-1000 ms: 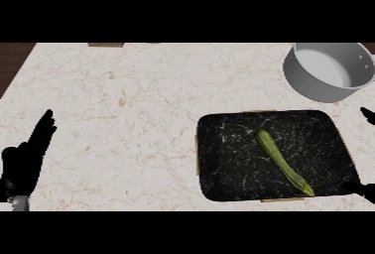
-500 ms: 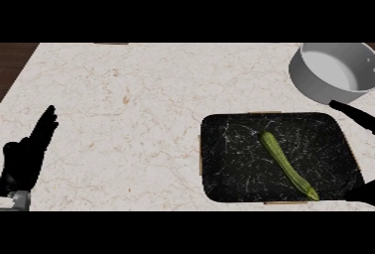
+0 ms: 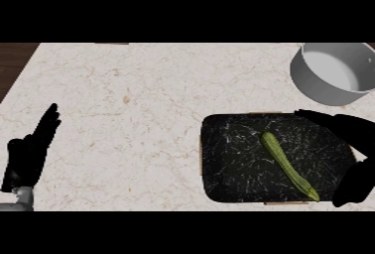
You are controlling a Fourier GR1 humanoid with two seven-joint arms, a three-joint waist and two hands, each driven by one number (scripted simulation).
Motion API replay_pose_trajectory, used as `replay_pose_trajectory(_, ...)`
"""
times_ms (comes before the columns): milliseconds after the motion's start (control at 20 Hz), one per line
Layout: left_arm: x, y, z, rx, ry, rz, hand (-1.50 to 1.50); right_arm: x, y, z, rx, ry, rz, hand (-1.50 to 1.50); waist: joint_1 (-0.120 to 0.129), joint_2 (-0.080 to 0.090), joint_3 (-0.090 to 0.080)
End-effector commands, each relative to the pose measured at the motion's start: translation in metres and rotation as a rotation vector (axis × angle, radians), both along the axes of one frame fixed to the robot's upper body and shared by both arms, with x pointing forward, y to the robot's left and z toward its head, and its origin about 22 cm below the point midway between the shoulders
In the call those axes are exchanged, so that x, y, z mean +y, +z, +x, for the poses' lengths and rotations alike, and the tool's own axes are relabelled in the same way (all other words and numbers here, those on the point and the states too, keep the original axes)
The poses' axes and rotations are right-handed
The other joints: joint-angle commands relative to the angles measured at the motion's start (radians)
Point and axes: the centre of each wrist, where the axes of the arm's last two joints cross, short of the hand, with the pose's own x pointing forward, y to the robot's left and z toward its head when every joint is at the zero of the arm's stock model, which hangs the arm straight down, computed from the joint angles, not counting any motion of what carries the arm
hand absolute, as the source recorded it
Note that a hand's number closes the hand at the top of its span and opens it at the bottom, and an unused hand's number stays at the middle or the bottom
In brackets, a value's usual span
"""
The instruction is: Pick the squash from the tray and place it in the pot
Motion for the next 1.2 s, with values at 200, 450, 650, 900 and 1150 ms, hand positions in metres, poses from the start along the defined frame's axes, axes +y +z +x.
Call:
replay_pose_trajectory(200,-0.001,0.000,-0.004,-0.001,0.009,-0.002,0.00,0.048,-0.013,0.023,0.100,0.043,-0.089,-1.50,-0.017,-0.004,0.001)
replay_pose_trajectory(450,0.007,0.007,-0.003,0.012,0.023,-0.001,0.00,0.053,-0.013,0.010,0.111,0.037,-0.162,-1.50,-0.025,-0.006,0.001)
replay_pose_trajectory(650,-0.012,-0.004,-0.022,0.011,0.037,-0.024,0.00,0.065,-0.037,0.038,0.125,0.029,-0.172,-1.50,-0.014,-0.004,0.002)
replay_pose_trajectory(900,0.011,-0.006,-0.013,0.008,0.016,-0.003,0.00,0.059,-0.050,0.032,0.150,0.024,-0.177,-1.50,-0.022,-0.004,0.002)
replay_pose_trajectory(1150,-0.001,0.001,-0.012,0.012,0.018,0.008,0.00,0.066,-0.064,0.031,0.147,0.015,-0.220,-1.50,-0.022,-0.004,0.002)
